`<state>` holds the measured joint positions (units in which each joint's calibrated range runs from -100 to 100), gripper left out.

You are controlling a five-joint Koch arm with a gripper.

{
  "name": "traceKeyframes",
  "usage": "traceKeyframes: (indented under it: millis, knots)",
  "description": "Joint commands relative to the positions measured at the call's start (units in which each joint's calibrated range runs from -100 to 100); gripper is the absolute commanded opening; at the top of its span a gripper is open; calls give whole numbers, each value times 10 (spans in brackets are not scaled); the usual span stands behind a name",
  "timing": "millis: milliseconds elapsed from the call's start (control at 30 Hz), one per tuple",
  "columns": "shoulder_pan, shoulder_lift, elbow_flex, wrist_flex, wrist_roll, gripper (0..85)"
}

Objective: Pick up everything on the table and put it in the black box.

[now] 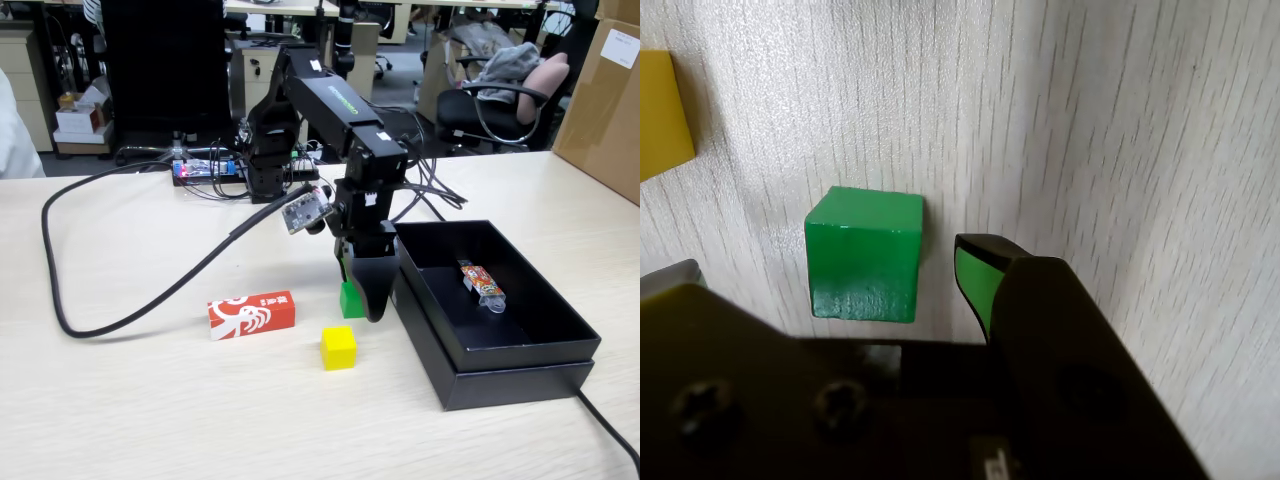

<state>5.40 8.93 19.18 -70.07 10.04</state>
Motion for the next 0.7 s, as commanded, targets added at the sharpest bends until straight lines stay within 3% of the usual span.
traceKeyframes:
  millis: [0,200,367,500,667]
  knots:
    - [0,-4,27,-2,4,447]
    - [-1,11,25,-3,8,410]
    - [-3,12,29,-2,11,289]
    - [-5,12,31,-3,12,279]
    - [-8,9,47,-3,16,41]
